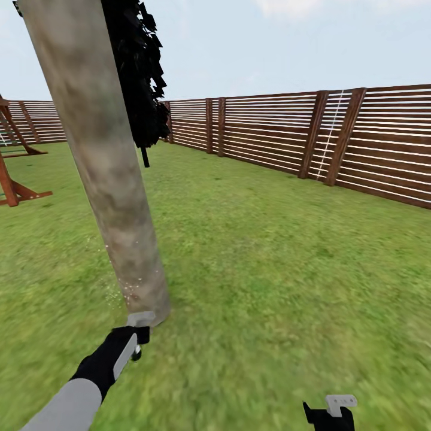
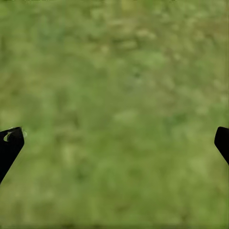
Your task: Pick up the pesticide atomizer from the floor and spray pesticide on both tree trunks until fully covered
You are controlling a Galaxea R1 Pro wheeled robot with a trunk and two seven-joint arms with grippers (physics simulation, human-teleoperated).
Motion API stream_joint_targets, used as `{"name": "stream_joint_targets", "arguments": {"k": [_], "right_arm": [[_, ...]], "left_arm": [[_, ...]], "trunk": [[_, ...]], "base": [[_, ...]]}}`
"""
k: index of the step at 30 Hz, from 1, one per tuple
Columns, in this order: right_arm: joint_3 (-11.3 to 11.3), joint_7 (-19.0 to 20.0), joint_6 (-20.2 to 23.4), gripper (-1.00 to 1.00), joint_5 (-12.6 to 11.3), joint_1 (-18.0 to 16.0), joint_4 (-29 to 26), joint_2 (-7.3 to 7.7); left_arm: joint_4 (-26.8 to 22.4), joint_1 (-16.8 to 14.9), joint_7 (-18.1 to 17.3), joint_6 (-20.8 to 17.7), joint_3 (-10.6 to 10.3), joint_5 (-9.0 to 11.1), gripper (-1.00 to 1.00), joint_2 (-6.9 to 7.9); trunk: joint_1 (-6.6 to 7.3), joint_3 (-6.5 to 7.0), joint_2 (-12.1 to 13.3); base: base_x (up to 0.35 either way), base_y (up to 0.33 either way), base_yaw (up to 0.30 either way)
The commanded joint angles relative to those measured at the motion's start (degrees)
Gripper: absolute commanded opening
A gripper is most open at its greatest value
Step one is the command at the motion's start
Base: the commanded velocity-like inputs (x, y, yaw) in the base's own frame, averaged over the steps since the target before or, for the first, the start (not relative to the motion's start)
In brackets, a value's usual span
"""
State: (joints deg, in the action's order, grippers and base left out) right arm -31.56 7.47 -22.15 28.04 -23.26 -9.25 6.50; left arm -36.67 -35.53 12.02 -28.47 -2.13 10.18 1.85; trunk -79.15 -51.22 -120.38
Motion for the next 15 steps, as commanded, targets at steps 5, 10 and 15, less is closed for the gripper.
{"name": "stream_joint_targets", "arguments": {"k": [5, 10, 15], "right_arm": [[0.0, 0.0, 0.0, 1.00, 0.0, 0.0, -0.1, 0.00], [0.0, 0.0, 0.0, 1.00, 0.0, 0.0, 0.0, 0.00], [0.0, 0.1, 0.0, 1.00, 0.0, 0.0, 0.0, 0.00]], "left_arm": [[-4.8, -3.6, 0.0, -8.3, 0.3, 0.1, -1.00, 0.47], [-7.1, -3.7, -0.1, -9.2, 3.4, 0.2, -1.00, 3.17], [-13.7, -3.8, 0.1, -13.3, 3.2, -0.2, -1.00, -1.24]], "trunk": [[0.00, 0.00, 0.0], [0.00, 0.00, 0.0], [0.00, 0.00, 0.0]], "base": [[0.000, 0.000, 0.000], [0.000, 0.000, 0.000], [0.000, 0.000, 0.000]]}}
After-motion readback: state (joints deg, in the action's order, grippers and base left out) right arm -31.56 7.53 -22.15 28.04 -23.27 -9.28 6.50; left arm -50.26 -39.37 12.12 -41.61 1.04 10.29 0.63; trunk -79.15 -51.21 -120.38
